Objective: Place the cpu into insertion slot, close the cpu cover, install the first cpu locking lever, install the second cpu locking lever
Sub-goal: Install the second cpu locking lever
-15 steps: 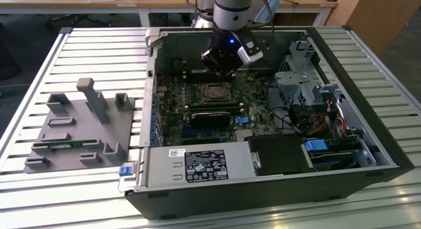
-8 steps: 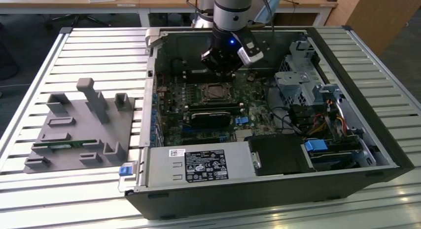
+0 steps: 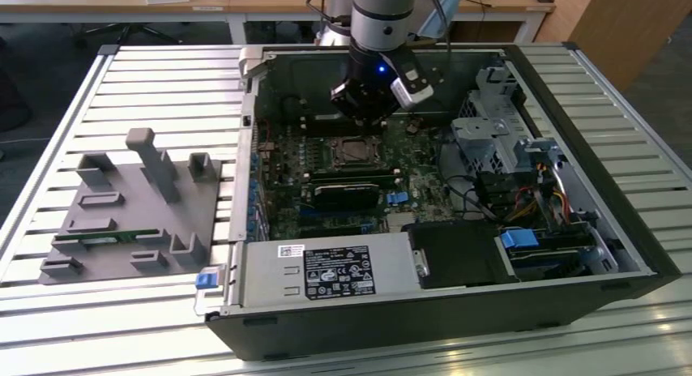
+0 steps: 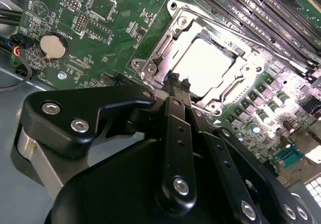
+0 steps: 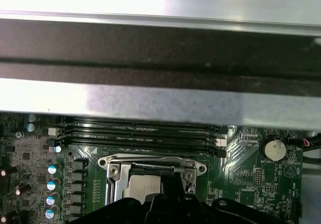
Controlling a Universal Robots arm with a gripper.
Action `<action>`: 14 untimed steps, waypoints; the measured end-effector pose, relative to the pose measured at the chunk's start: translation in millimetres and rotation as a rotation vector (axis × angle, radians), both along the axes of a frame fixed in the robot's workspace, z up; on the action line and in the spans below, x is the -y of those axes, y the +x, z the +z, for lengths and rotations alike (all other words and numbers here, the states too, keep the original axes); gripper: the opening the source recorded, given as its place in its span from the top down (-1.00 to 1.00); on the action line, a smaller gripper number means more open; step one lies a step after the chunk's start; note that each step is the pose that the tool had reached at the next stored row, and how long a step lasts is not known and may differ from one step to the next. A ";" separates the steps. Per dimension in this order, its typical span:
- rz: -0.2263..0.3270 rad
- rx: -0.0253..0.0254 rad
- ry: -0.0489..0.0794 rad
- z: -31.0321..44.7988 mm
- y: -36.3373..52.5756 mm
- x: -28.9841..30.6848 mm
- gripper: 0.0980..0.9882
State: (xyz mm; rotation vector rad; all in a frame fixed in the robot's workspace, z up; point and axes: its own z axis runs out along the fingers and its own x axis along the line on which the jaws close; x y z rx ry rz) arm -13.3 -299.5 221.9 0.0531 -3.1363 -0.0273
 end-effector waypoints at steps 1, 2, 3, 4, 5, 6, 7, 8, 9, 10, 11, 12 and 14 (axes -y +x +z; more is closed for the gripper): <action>0.000 0.0000 0.000 0.0 0.0 0.1 0.98; 0.000 0.0000 0.000 0.0 0.0 0.2 0.98; 0.000 -0.0001 0.000 0.1 0.0 0.2 0.98; 0.000 -0.0002 0.000 0.5 -0.1 0.4 0.98; 0.000 -0.0001 0.000 1.3 0.0 0.3 0.98; 0.000 -0.0003 0.000 2.9 0.0 0.3 0.98; 0.000 -0.0007 0.000 5.5 0.0 0.3 0.98; 0.000 -0.0009 0.000 8.3 0.0 0.3 0.98; 0.000 -0.0010 0.000 11.5 0.0 0.3 0.98; 0.000 -0.0012 0.000 14.7 0.0 0.3 0.98; 0.000 -0.0013 0.000 16.3 0.0 0.3 0.98; 0.000 -0.0013 0.000 16.6 0.1 0.7 0.98; 0.000 -0.0014 0.000 16.7 0.0 3.4 0.98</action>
